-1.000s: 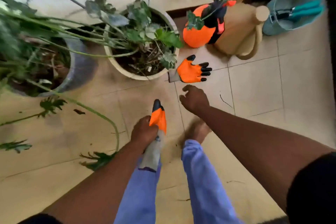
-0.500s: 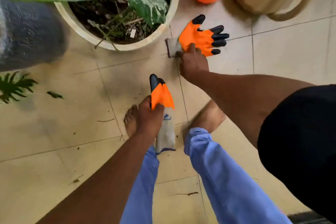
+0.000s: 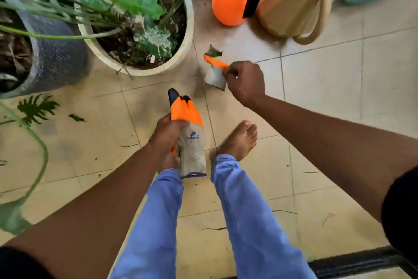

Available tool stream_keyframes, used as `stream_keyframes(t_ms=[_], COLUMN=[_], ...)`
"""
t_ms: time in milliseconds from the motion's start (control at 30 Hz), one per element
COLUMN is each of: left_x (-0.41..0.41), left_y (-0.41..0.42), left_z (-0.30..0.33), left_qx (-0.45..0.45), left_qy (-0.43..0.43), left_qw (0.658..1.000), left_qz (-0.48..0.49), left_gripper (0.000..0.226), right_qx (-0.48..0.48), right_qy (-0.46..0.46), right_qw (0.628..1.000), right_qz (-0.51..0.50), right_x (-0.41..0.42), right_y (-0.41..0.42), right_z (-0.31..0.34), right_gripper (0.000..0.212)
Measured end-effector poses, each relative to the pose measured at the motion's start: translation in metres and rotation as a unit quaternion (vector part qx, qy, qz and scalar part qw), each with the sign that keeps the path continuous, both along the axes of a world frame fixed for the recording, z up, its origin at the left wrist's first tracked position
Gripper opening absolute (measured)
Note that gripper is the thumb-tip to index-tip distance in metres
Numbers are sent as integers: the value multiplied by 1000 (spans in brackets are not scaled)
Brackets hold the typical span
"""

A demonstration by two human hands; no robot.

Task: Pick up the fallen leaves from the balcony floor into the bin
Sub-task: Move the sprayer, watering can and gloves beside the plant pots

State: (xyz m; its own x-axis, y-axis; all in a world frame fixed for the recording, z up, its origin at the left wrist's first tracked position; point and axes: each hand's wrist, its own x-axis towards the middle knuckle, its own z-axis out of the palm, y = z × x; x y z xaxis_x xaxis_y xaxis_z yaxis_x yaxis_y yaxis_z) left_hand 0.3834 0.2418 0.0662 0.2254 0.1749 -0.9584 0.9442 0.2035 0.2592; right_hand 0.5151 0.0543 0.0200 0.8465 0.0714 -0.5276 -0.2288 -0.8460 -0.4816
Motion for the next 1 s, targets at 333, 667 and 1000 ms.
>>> stream_keyframes(t_ms=[333,667,1000], left_x=[50,150,240], left_y=[-36,-132,-212], left_z=[147,377,487], left_qx=[-107,-252,-279], left_qy=[-31,-107,-103], left_qw=[994,961,954], left_qz=[12,39,29], left_gripper=[53,63,42], right_qx=[172,308,334], right_qy=[-14,-53,-33], right_qw=[968,917,912], right_qz=[-183,-249,-237], right_x=[-24,-13,36], right_y=[-47,-91,-196], right_z=[206,424,536], right_gripper=[39,36,54])
